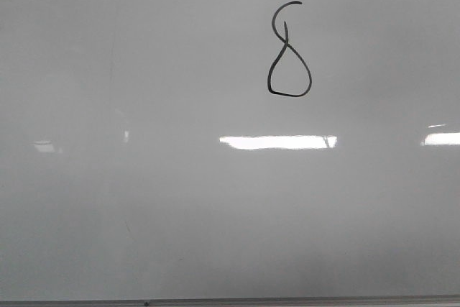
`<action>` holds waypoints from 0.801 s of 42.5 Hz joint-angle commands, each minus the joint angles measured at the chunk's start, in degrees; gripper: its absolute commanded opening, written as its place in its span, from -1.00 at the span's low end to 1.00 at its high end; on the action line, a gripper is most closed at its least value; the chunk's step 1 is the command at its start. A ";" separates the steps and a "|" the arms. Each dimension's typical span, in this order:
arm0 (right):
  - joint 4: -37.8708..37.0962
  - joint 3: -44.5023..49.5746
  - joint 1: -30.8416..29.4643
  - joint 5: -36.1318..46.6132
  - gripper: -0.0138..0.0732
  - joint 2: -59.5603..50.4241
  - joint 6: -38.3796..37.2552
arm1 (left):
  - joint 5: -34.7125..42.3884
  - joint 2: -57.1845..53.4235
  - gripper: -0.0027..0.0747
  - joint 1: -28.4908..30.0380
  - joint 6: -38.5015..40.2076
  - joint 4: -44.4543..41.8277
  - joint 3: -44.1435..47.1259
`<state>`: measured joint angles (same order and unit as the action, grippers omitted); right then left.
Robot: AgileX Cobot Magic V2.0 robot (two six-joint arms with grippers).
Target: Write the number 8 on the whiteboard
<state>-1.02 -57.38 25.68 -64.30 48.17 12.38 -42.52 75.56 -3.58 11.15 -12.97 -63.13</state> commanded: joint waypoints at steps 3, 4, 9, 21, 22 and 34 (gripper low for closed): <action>-0.42 -1.54 -0.33 3.28 0.60 -0.39 -0.23 | 6.44 3.19 -0.88 -0.01 0.60 0.28 -1.40; -0.42 -1.54 -0.33 3.28 0.60 -0.39 -0.23 | 6.94 4.05 -0.87 -0.01 0.60 0.28 -1.40; -0.42 -1.54 -0.33 3.28 0.60 -0.39 -0.23 | 8.49 7.20 -0.87 -0.01 0.60 0.28 -1.40; -0.35 -1.54 -0.33 3.28 0.60 -0.39 -0.23 | 10.64 11.34 -0.65 -0.01 0.60 0.28 -1.40; -0.35 -1.54 -0.33 3.28 0.60 -0.39 -0.23 | 11.00 11.57 -0.61 -0.01 0.60 0.28 -1.40; -0.34 -1.54 -0.33 4.24 0.60 -0.52 -0.29 | 10.84 11.16 0.04 -0.01 0.60 0.17 -1.40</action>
<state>-1.02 -57.38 25.68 -63.52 48.17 12.38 -35.46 88.61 -3.57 11.24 -12.90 -62.96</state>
